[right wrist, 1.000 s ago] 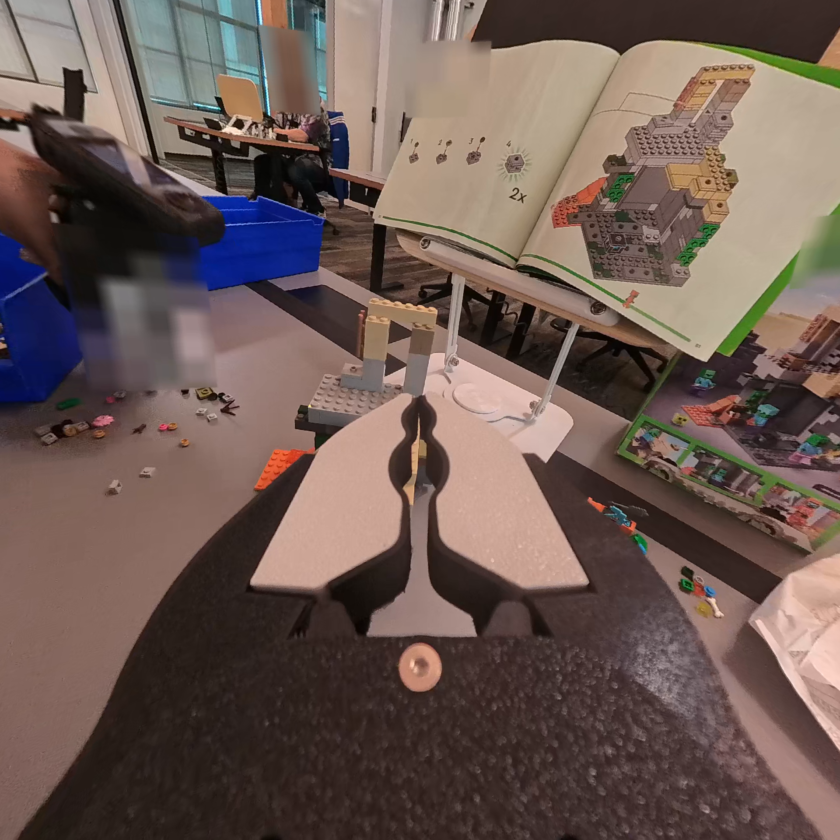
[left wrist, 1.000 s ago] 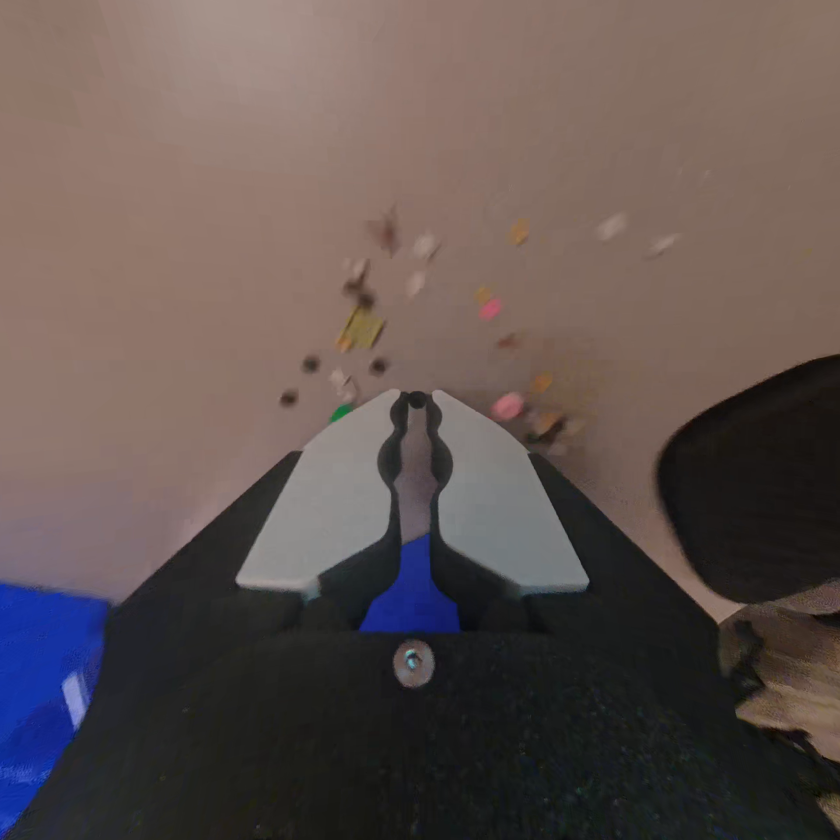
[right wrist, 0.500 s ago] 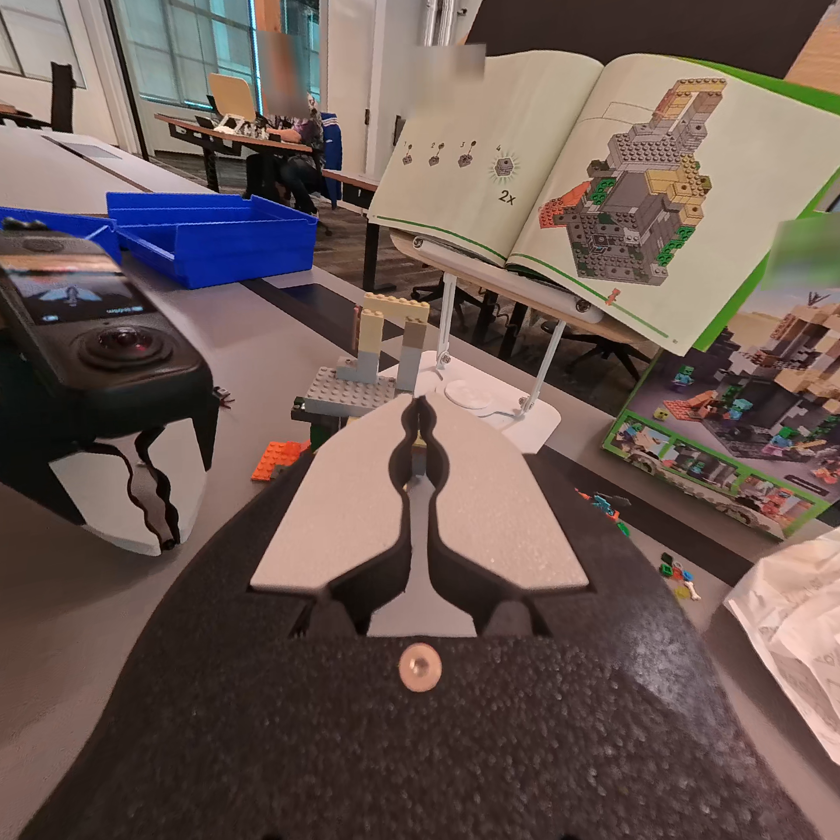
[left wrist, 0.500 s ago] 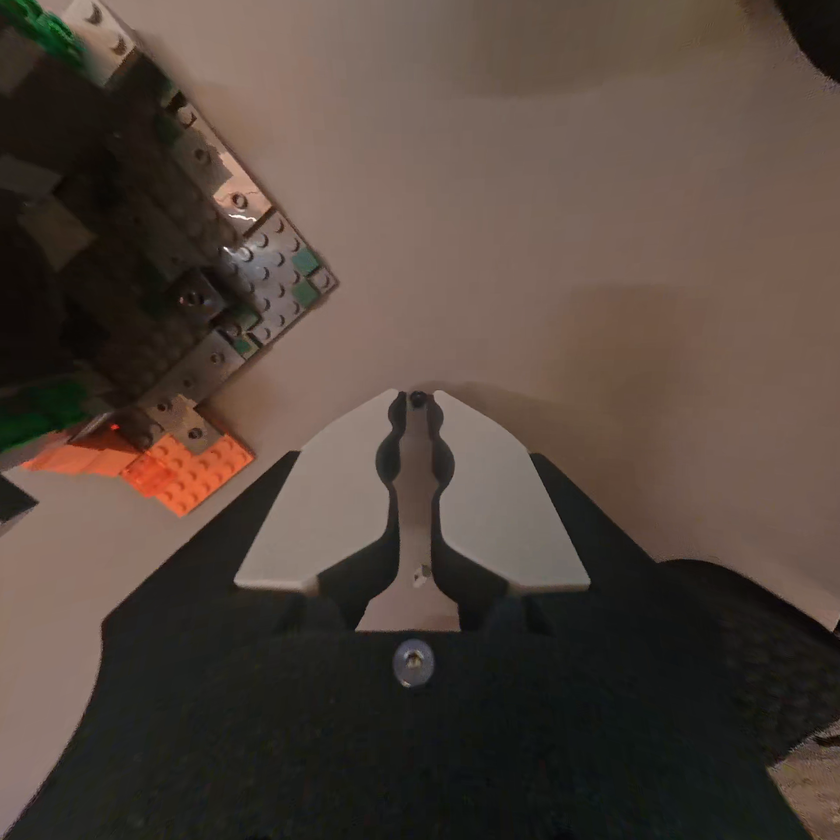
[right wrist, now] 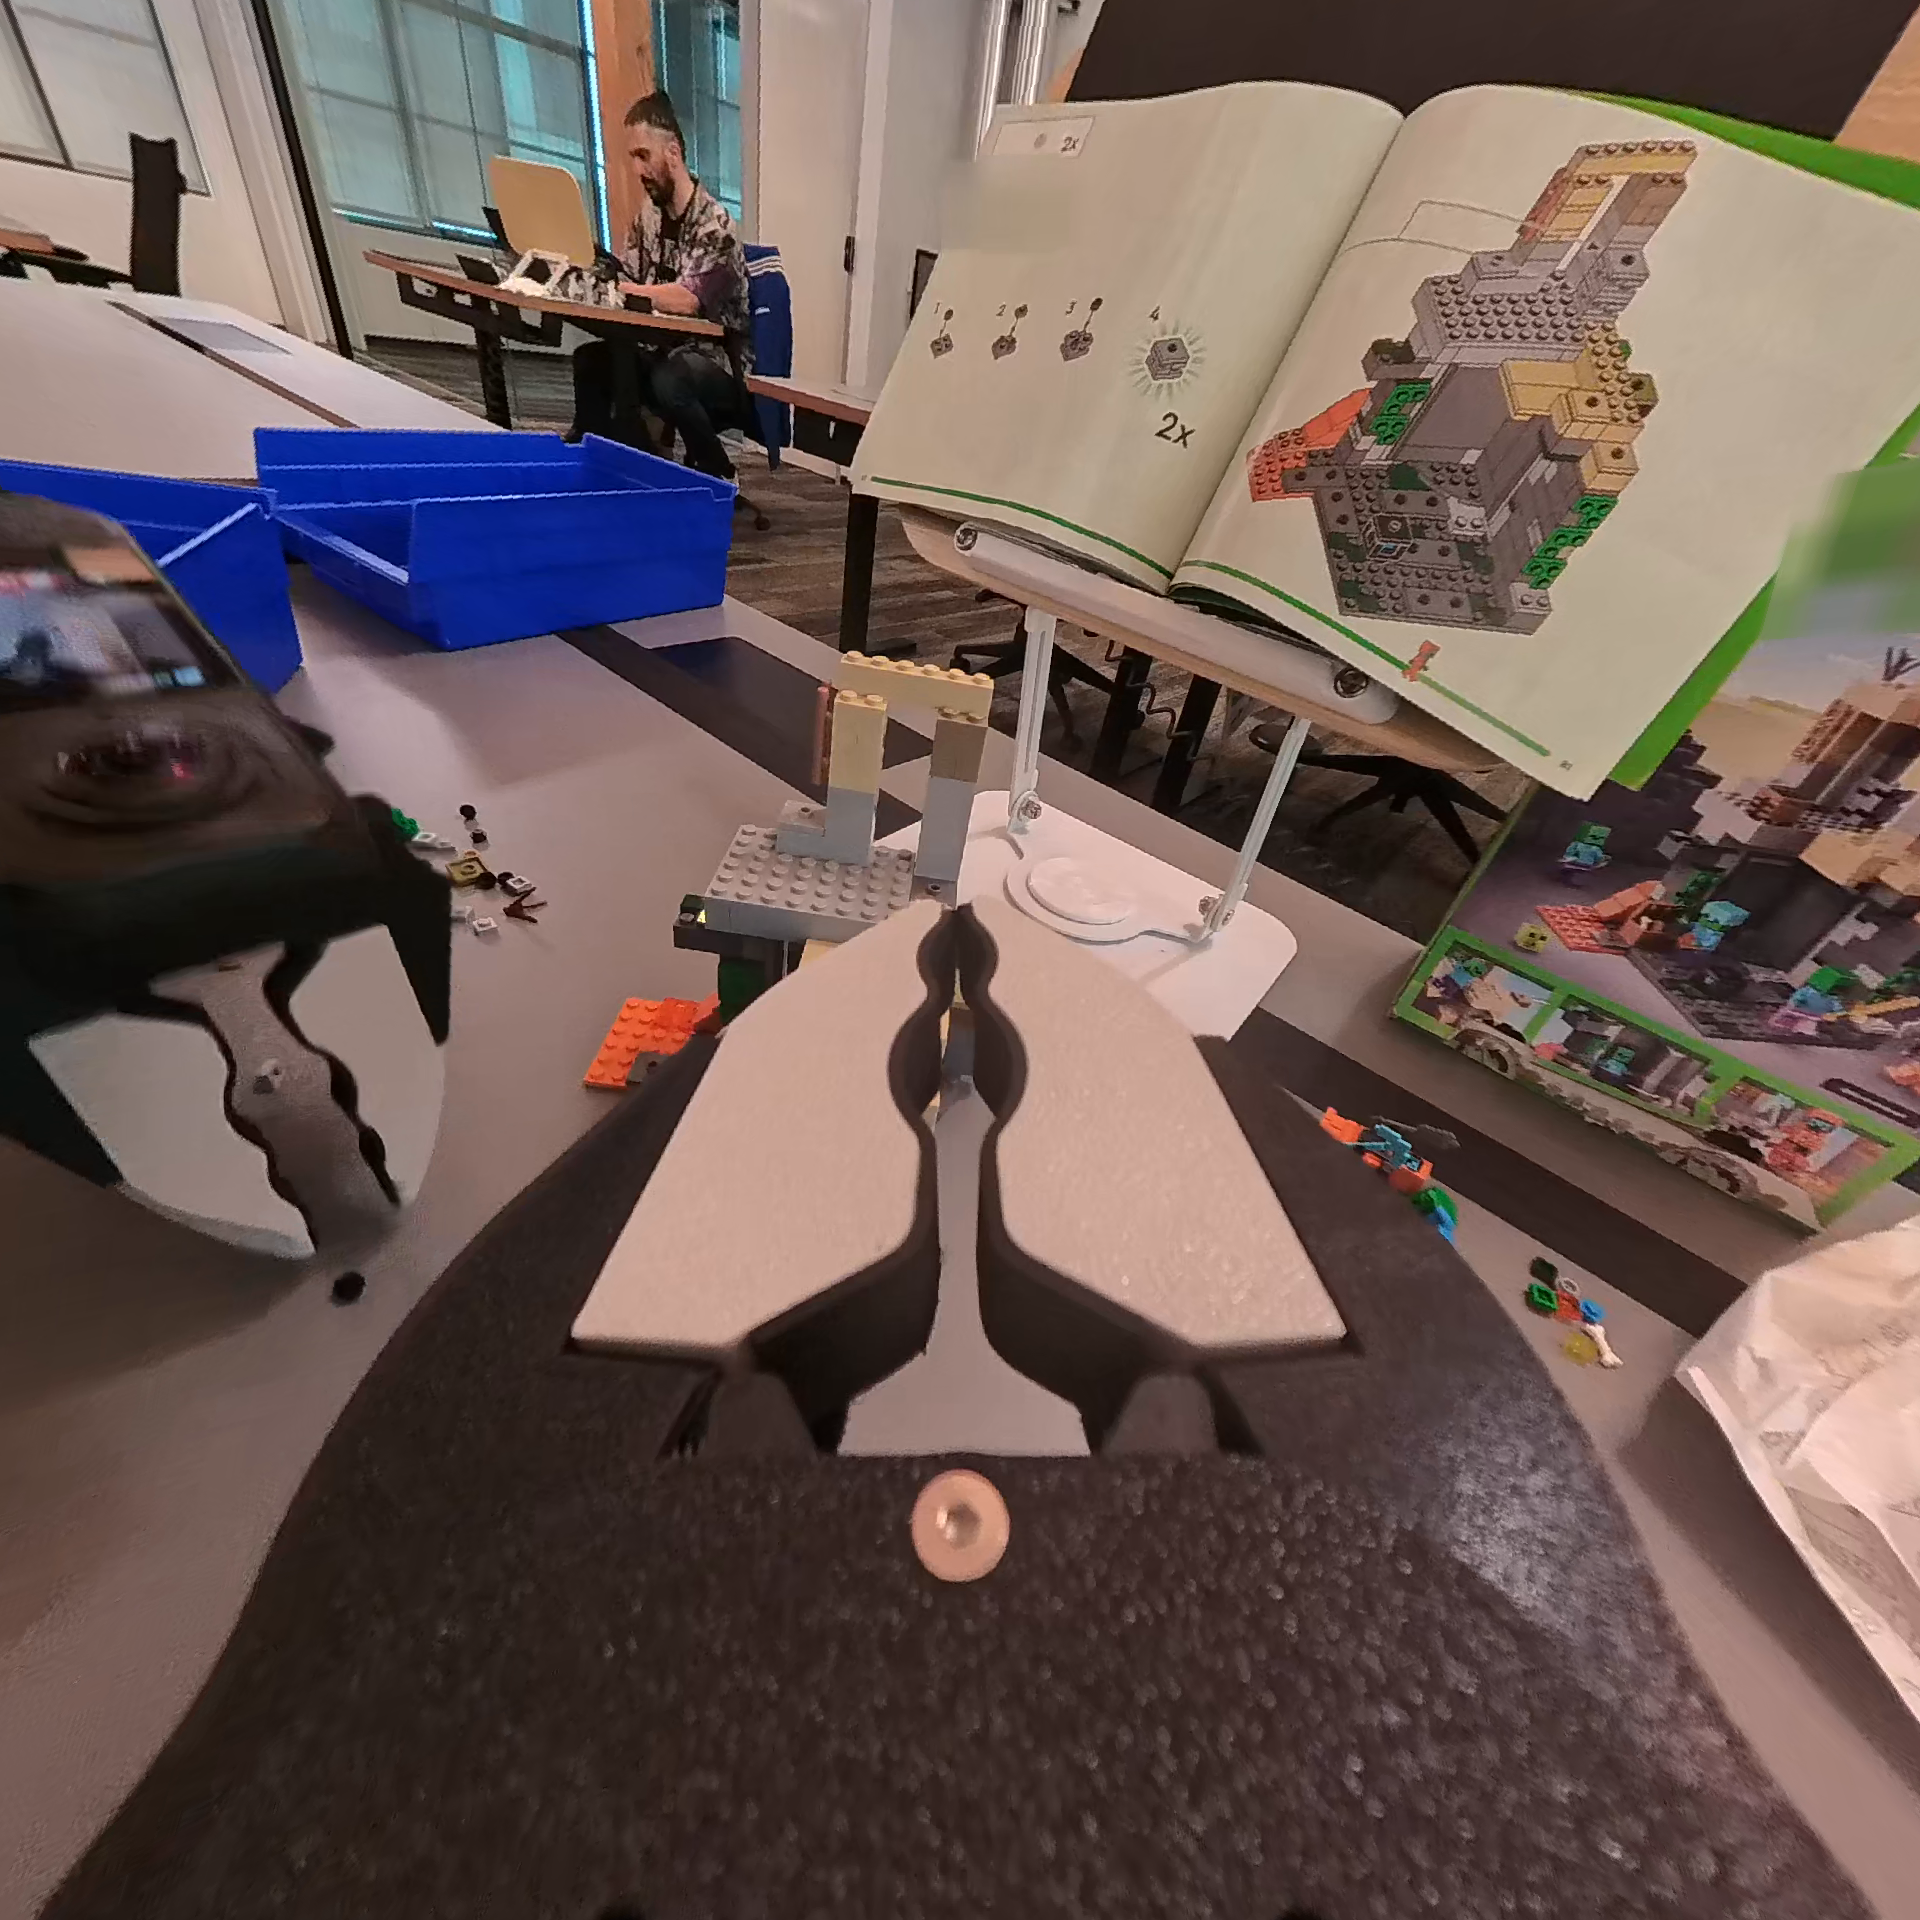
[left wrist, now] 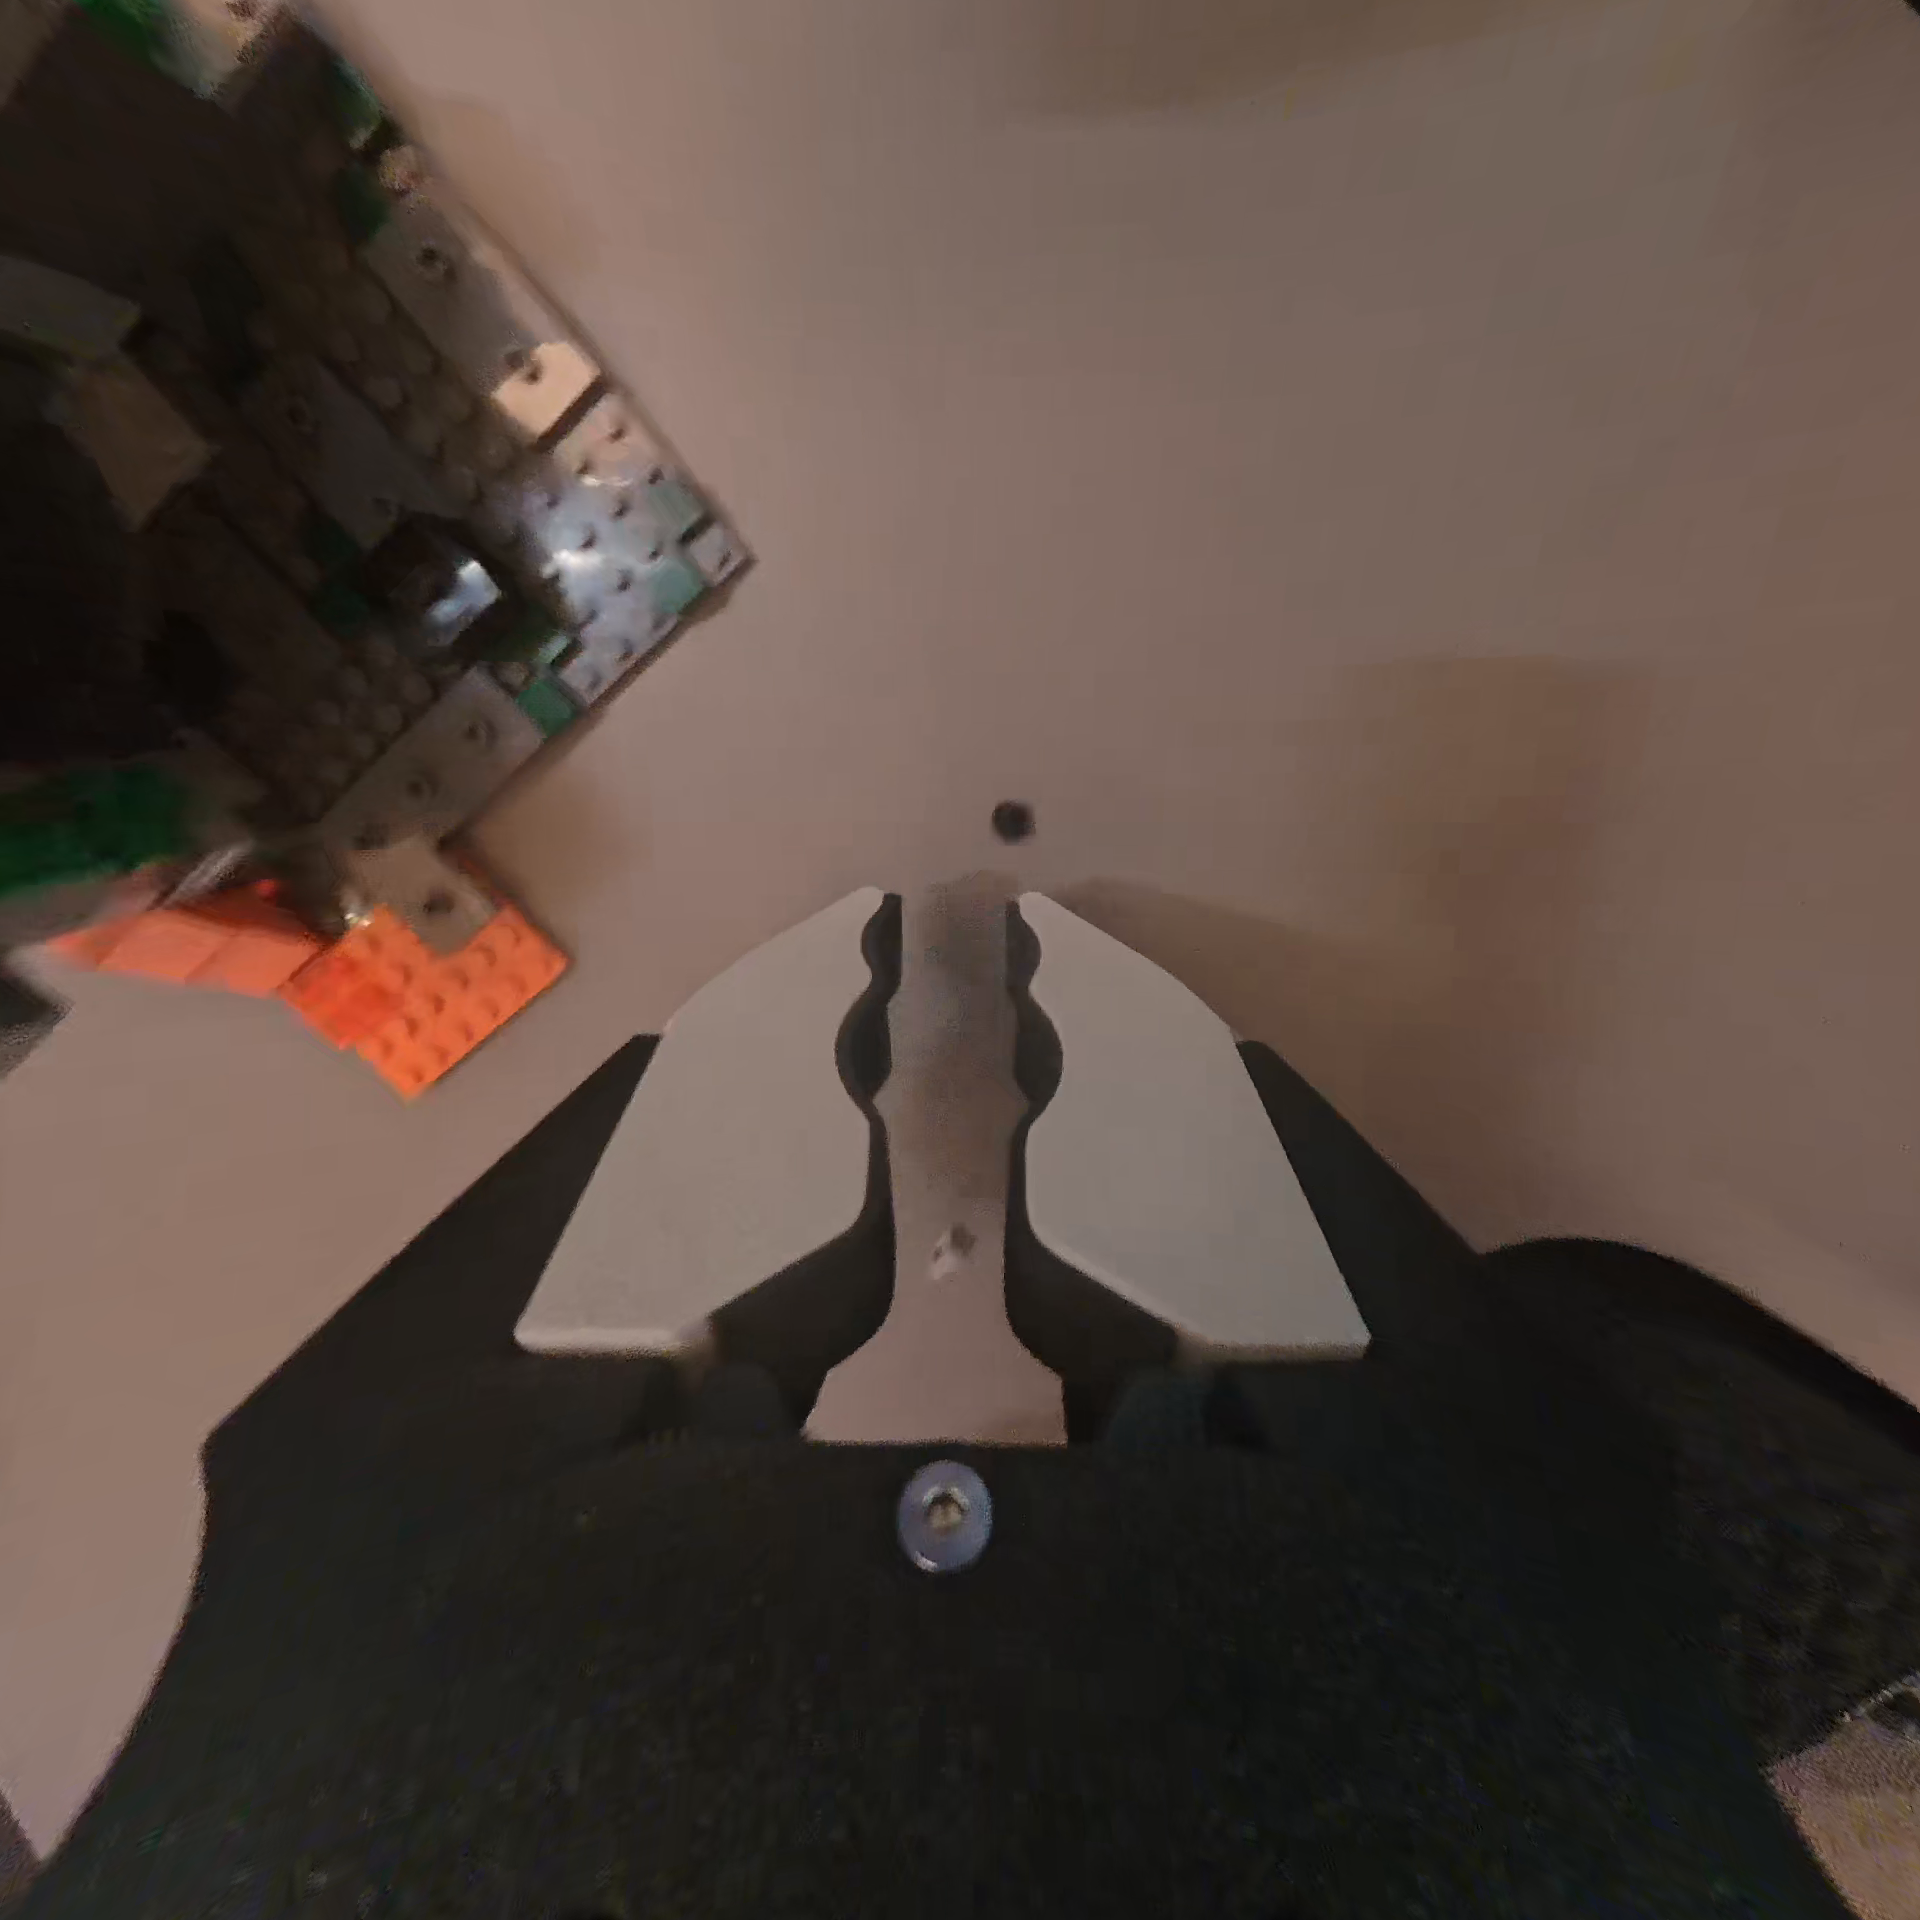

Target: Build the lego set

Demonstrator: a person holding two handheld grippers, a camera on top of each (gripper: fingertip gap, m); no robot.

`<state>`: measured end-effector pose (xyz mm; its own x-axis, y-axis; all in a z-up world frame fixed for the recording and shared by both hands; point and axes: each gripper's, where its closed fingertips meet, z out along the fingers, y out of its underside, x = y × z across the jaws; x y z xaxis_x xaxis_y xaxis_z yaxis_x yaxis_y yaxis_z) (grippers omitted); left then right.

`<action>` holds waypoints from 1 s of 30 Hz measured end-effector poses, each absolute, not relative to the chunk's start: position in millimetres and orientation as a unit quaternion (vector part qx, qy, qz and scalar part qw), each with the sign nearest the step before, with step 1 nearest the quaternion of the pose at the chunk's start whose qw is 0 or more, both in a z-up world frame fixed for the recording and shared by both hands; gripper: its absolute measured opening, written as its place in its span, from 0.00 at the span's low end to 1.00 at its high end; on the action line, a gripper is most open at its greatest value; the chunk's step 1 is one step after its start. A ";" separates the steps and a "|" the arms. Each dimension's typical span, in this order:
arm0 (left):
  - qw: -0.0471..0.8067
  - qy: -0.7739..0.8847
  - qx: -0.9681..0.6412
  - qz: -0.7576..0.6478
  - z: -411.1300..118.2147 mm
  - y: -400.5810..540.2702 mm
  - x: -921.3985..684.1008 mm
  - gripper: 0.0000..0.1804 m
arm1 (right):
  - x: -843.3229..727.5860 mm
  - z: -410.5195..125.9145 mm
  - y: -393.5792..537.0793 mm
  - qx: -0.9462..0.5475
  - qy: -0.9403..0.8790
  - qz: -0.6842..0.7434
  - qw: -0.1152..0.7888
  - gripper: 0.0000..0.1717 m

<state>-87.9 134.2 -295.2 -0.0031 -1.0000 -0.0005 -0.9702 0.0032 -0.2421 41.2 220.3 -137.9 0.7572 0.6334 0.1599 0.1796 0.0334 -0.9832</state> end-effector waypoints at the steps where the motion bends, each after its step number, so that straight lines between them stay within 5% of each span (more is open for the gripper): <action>1: 0.095 0.695 -0.707 -0.084 -288.5 139.4 -94.1 0.10 | 41.4 -137.8 220.4 -0.673 -0.302 0.174 0.652 0.00; 10: 0.133 0.566 -0.813 0.012 -245.4 236.3 -228.4 0.09 | 37.8 -141.9 220.4 -0.676 -0.307 0.175 0.647 0.00; 30: 0.043 0.519 -0.853 0.026 -309.7 270.2 -311.7 0.09 | 39.0 -153.4 225.4 -0.687 -0.309 0.169 0.636 0.00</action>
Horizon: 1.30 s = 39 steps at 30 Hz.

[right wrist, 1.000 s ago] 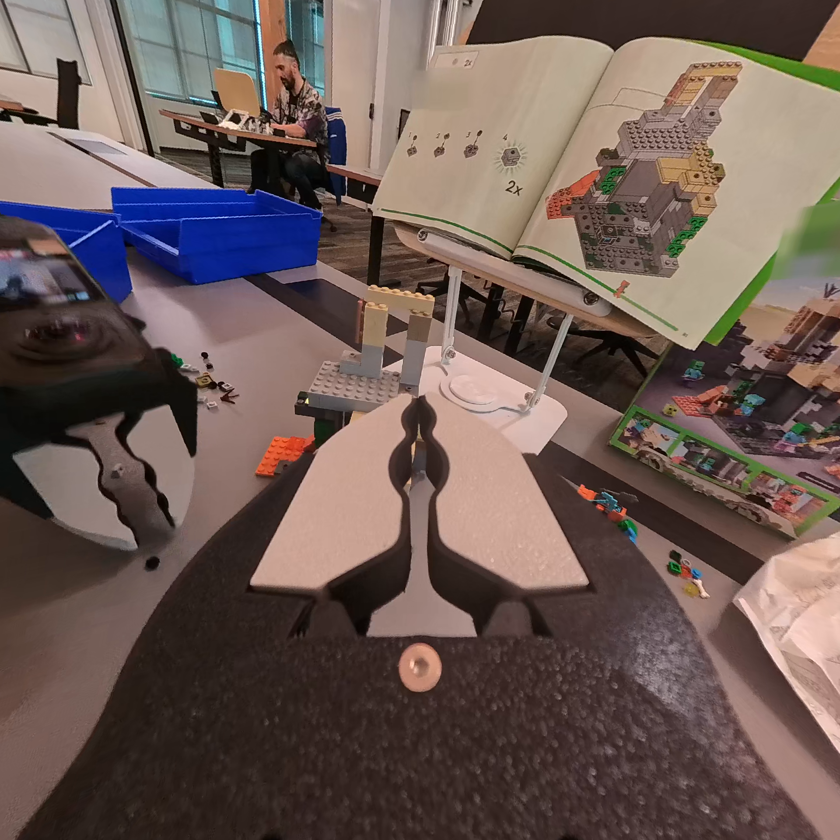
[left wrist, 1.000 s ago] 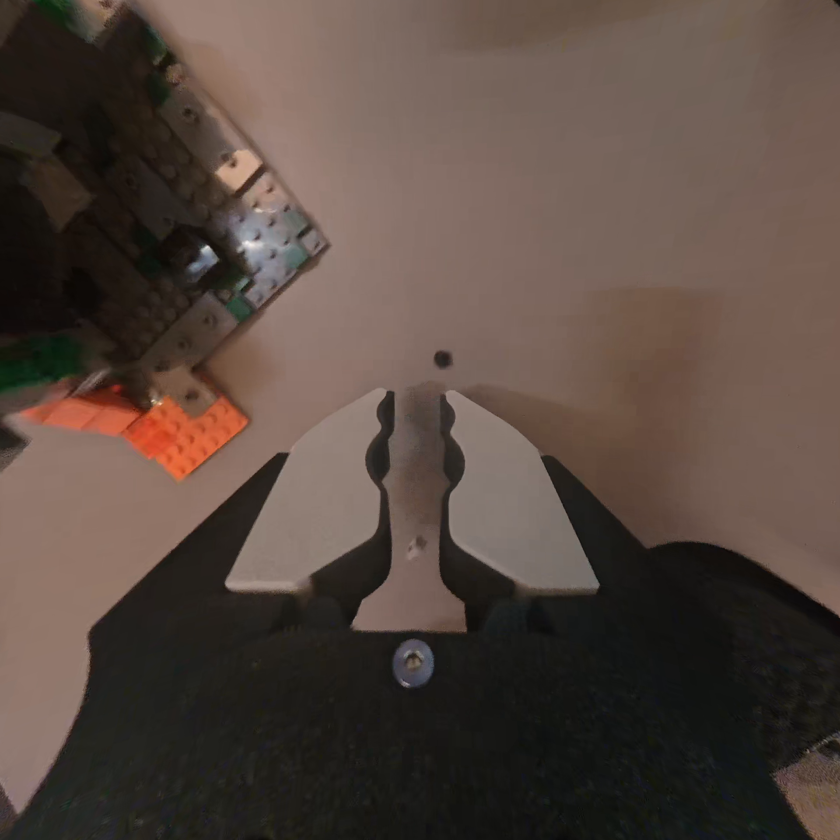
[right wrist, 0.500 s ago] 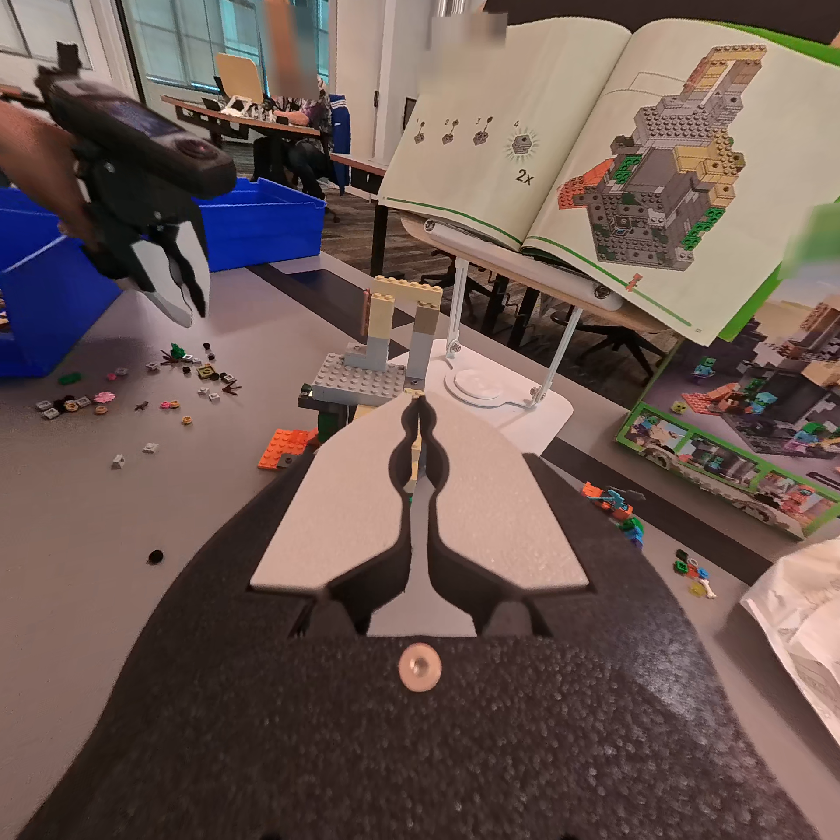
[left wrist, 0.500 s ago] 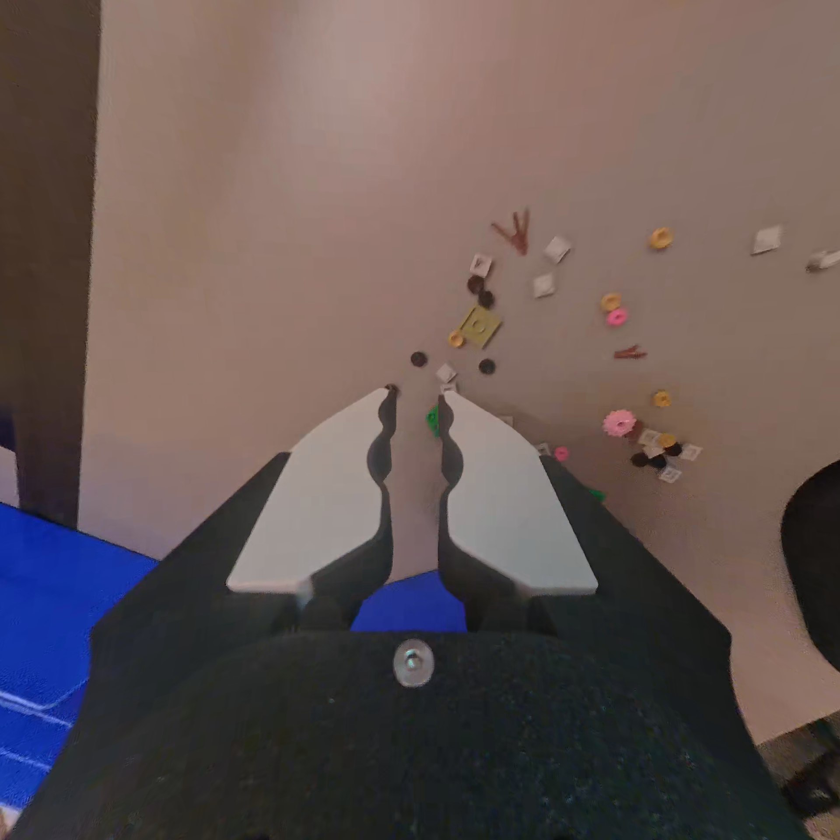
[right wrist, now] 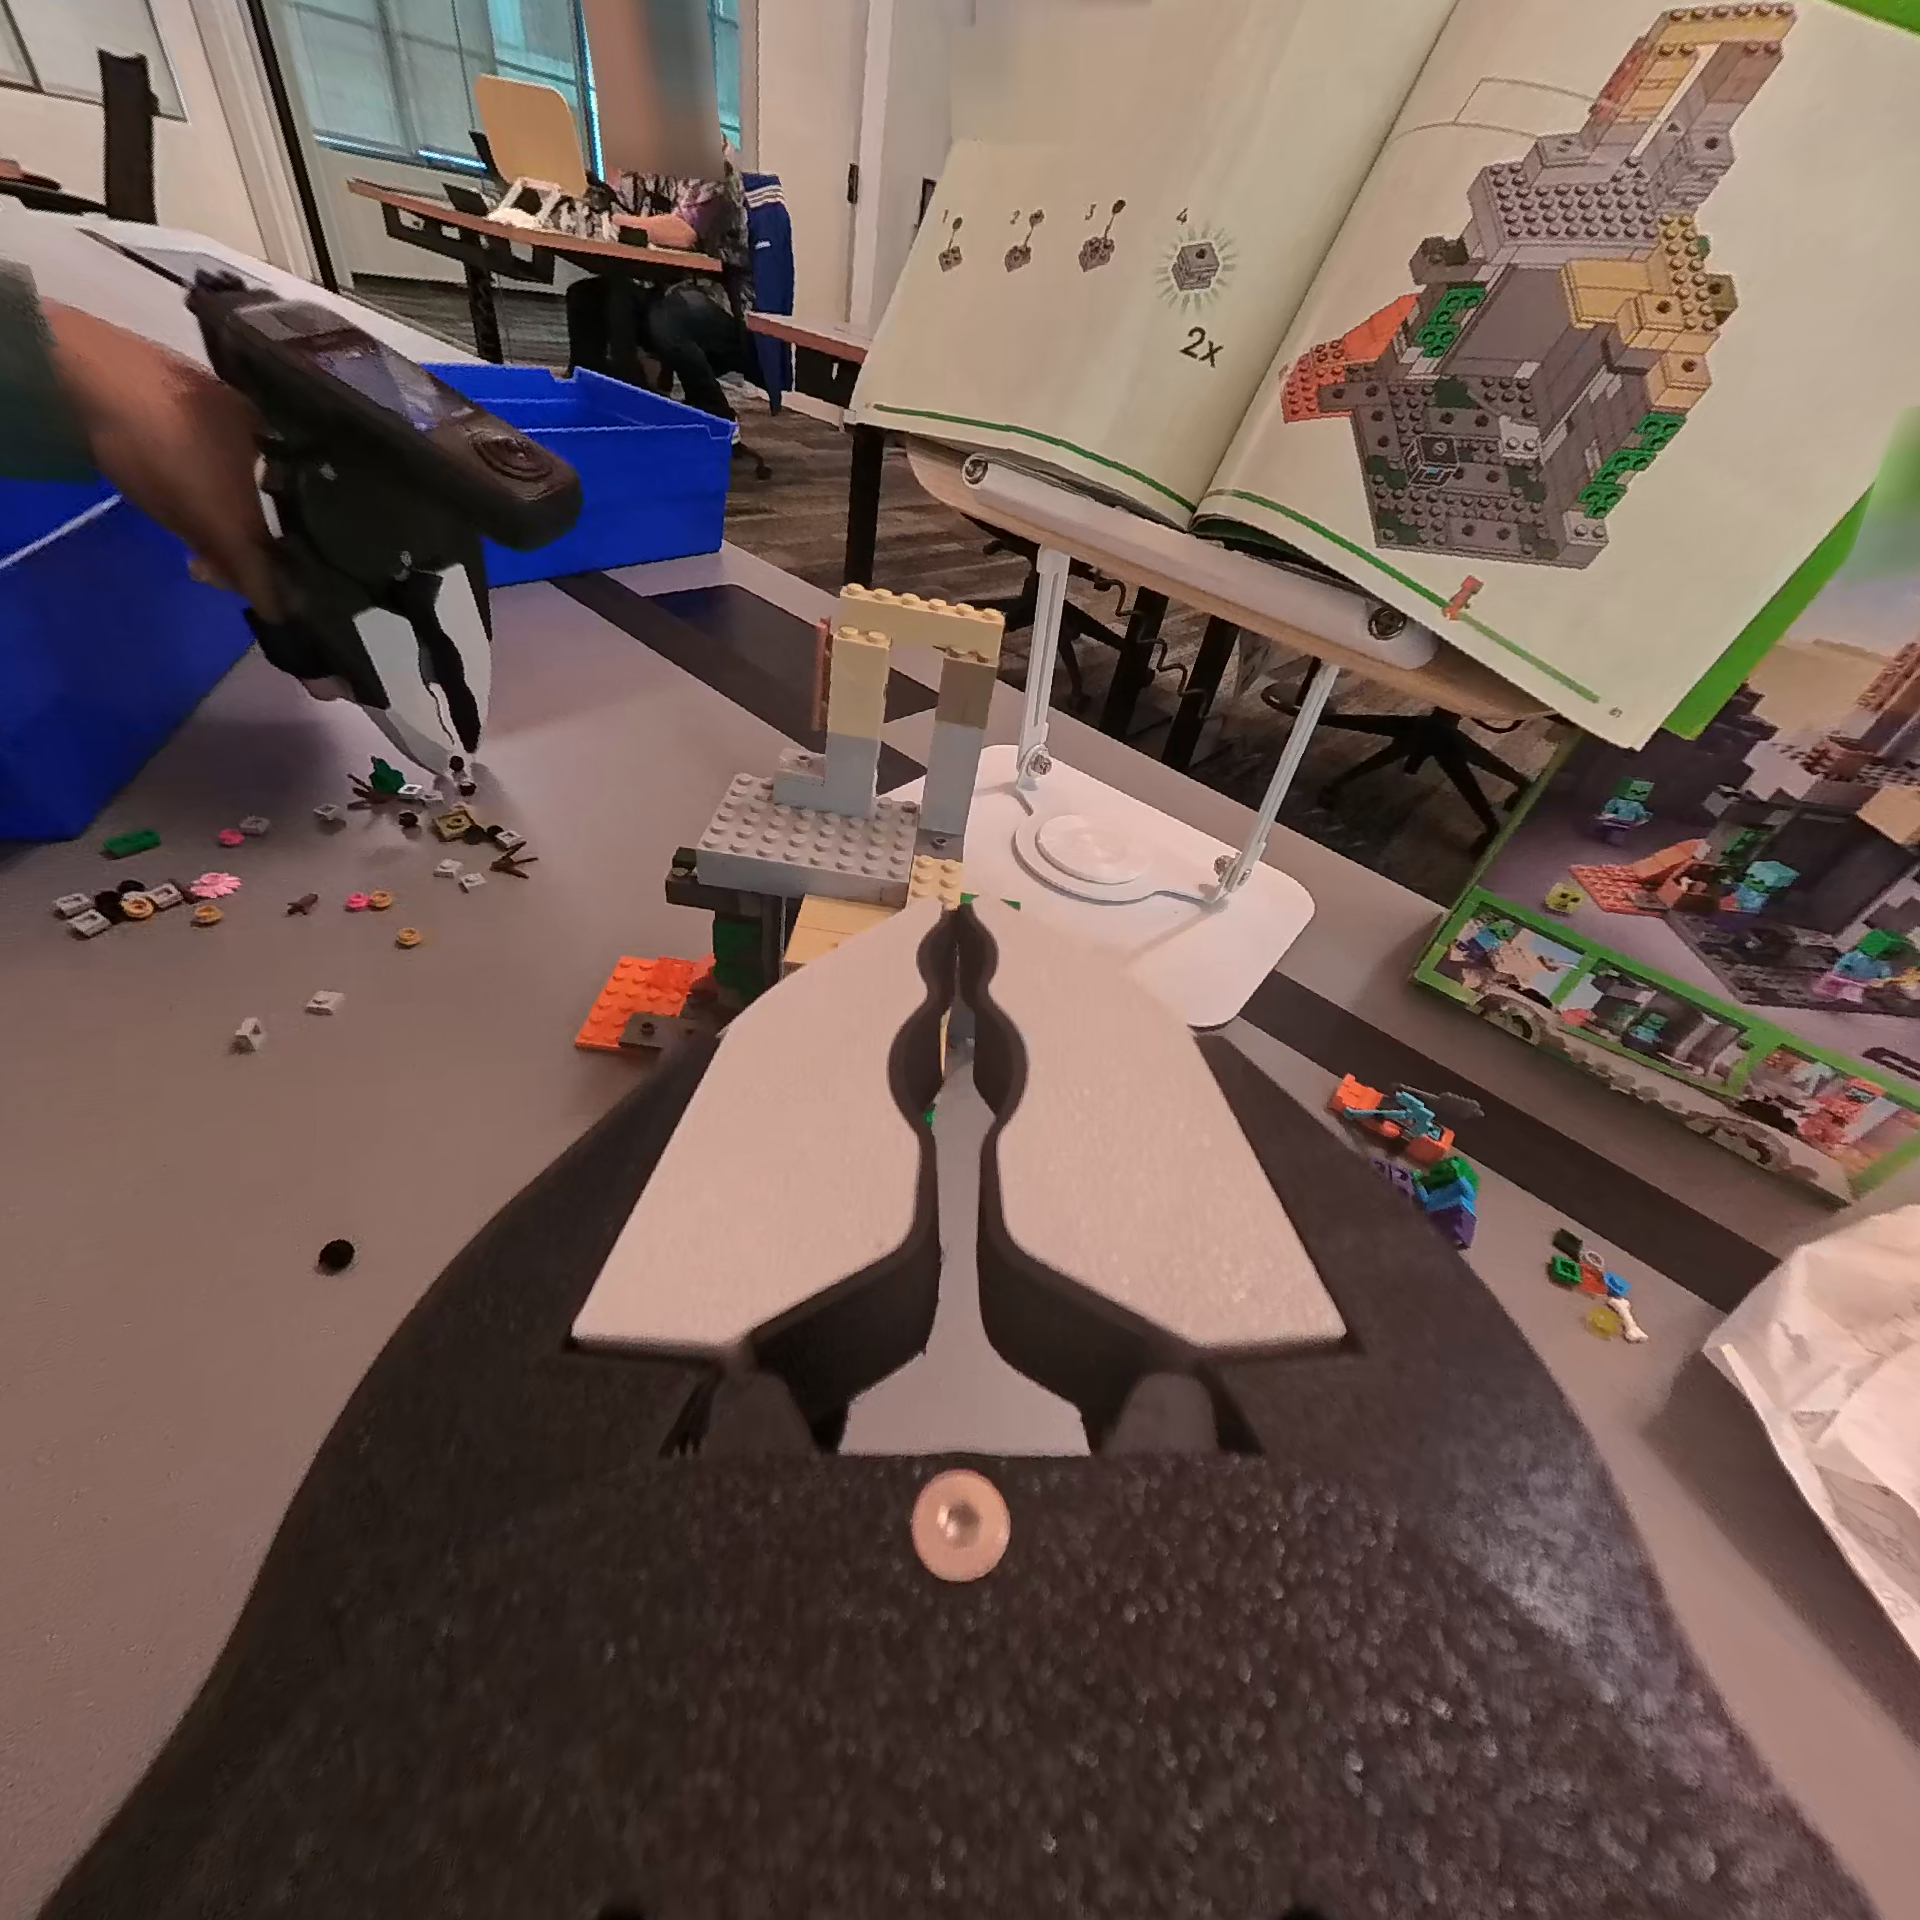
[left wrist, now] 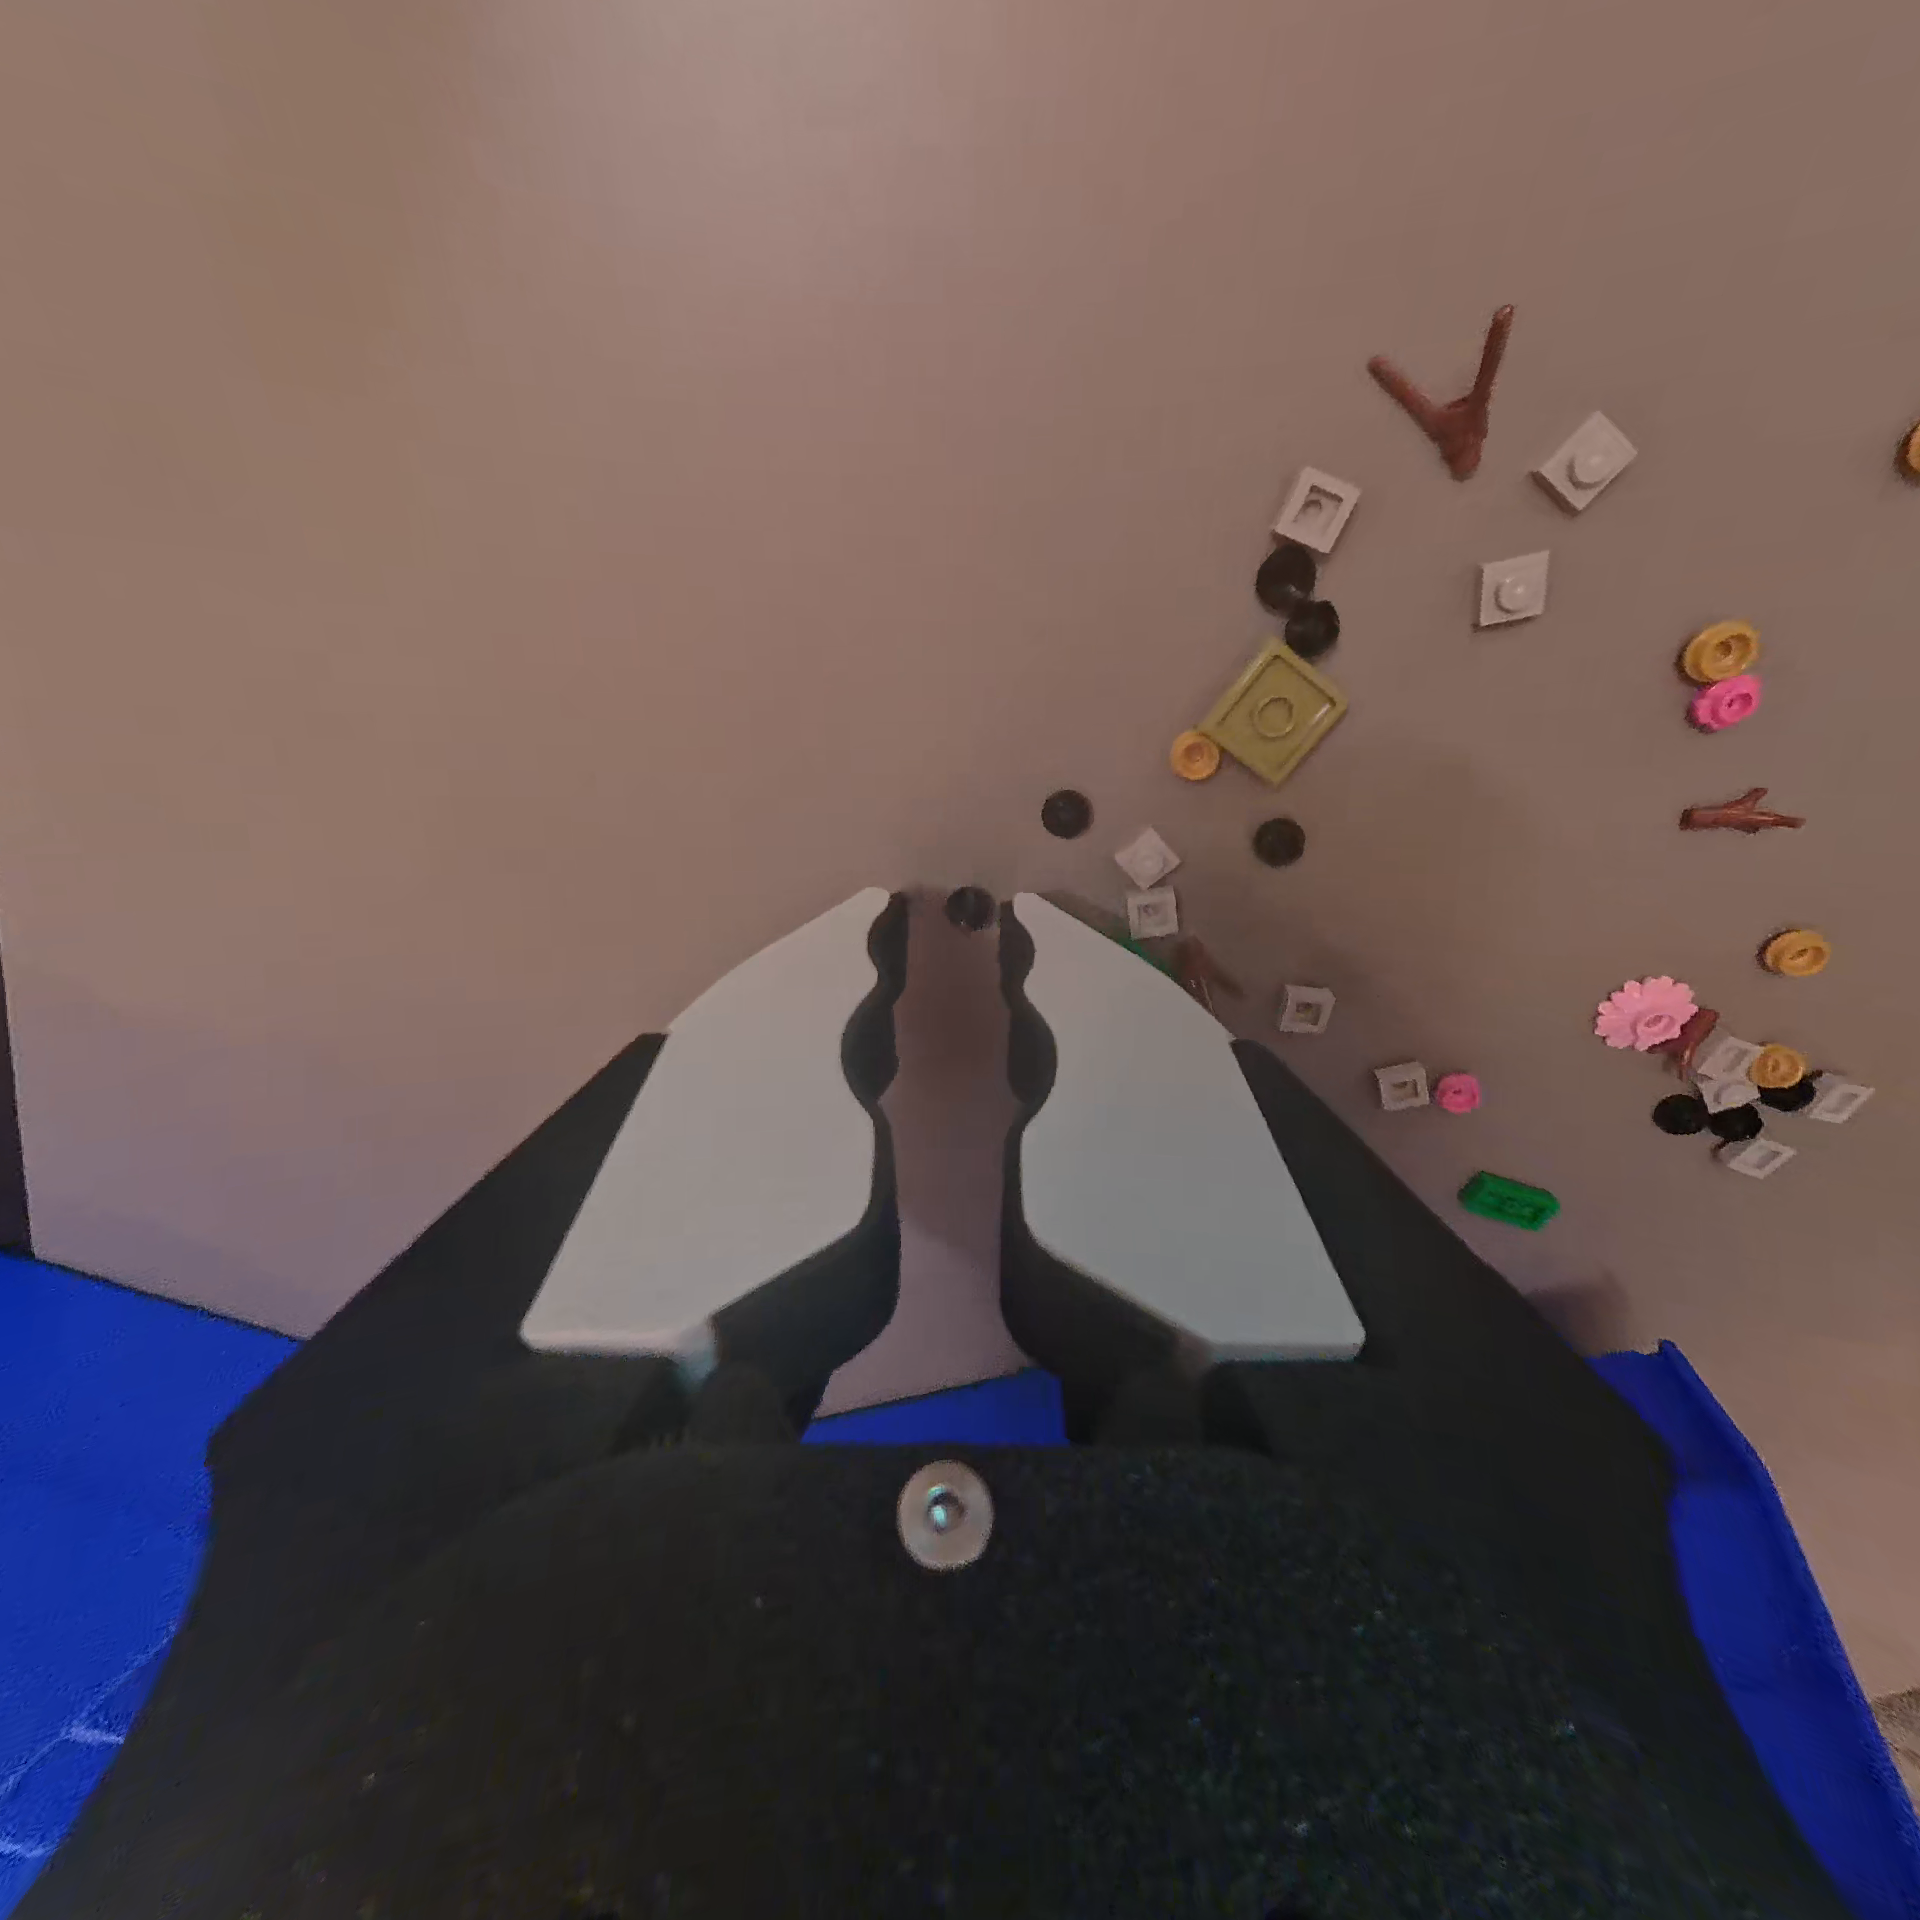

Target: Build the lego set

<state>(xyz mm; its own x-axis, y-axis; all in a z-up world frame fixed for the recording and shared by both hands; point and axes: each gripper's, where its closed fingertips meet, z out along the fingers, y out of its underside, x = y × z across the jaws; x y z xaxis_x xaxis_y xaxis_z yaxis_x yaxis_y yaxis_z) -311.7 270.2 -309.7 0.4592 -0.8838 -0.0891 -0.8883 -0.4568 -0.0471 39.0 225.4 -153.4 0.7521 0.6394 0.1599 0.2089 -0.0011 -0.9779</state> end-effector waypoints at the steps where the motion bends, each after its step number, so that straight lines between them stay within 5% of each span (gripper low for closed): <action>1: 0.042 0.518 -0.854 0.020 -310.2 269.7 -310.6 0.07 | 39.2 -153.9 225.7 -0.688 -0.309 0.169 0.635 0.00; 9: 0.045 0.523 -0.851 0.008 -304.4 266.4 -301.1 0.04 | 38.5 -156.5 226.3 -0.690 -0.310 0.169 0.632 0.00; 19: 0.172 0.656 -0.730 -0.081 -247.8 196.4 -161.7 0.04 | 34.7 -154.2 223.3 -0.685 -0.315 0.171 0.634 0.00; 39: 0.172 0.738 -0.638 -0.139 -296.7 136.3 -57.3 0.04 | 34.6 -153.6 222.0 -0.683 -0.321 0.162 0.635 0.00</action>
<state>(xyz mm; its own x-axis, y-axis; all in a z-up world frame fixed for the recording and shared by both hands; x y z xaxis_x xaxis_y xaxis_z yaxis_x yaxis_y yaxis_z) -57.3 136.3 -296.7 -0.1277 -0.9889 -0.0761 -0.8934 0.1480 -0.4243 34.6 222.0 -153.6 0.7411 0.6447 0.1876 0.2337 0.0143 -0.9722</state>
